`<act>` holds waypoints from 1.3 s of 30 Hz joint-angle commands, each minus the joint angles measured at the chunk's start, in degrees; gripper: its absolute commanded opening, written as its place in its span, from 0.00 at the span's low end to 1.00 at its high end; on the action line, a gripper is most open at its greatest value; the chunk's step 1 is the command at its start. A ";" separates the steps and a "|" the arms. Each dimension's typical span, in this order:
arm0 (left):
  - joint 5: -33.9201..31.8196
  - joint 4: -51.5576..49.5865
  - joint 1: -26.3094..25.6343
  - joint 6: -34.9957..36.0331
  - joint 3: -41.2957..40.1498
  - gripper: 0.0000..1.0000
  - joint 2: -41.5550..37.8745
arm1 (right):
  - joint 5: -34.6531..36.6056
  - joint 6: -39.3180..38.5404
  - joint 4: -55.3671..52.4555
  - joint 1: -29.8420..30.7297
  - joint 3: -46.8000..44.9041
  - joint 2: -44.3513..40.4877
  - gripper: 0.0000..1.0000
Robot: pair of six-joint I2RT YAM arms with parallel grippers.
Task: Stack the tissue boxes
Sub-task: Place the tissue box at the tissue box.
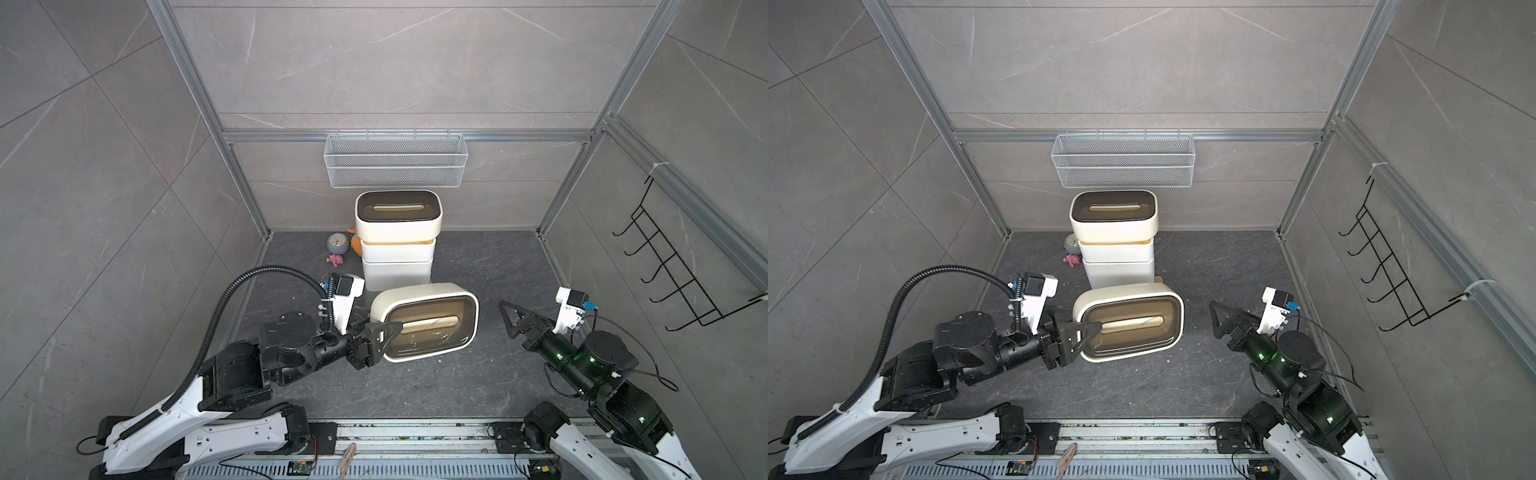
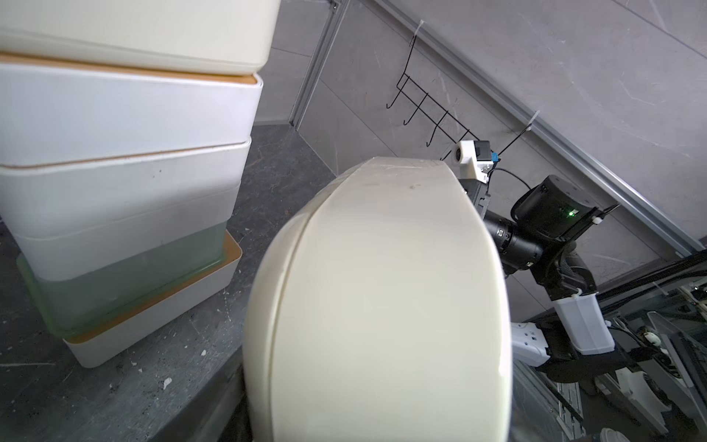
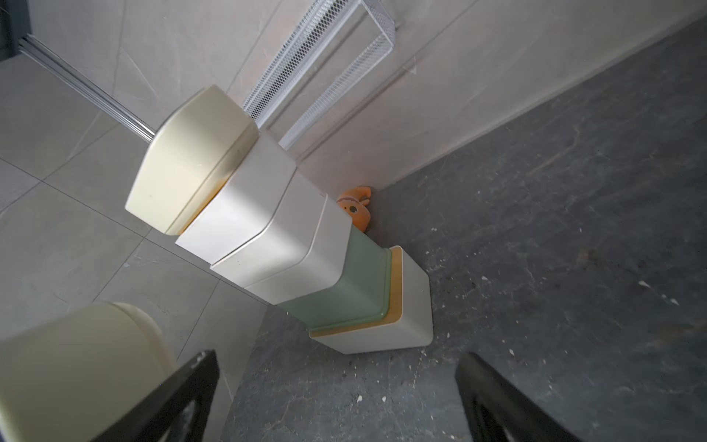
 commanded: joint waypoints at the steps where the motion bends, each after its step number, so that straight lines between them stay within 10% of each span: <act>1: -1.55 3.60 -0.15 4.44 8.63 0.49 3.46 | -4.84 -3.86 5.40 0.25 -0.89 -0.90 1.00; 9: -3.93 0.17 0.61 10.59 29.23 0.49 16.31 | -12.41 -5.50 8.47 0.31 -1.24 -2.40 1.00; 21: 17.83 -10.33 20.31 4.33 57.12 0.48 31.39 | -15.81 -3.34 11.42 0.24 -1.15 -0.05 1.00; 32: 47.16 -3.07 49.68 -14.82 57.64 0.47 35.82 | -16.80 -1.64 12.57 0.27 -1.16 1.89 1.00; 39: 54.87 2.66 56.17 -21.92 54.84 0.43 37.83 | -16.97 -0.63 13.19 0.25 -1.87 1.80 1.00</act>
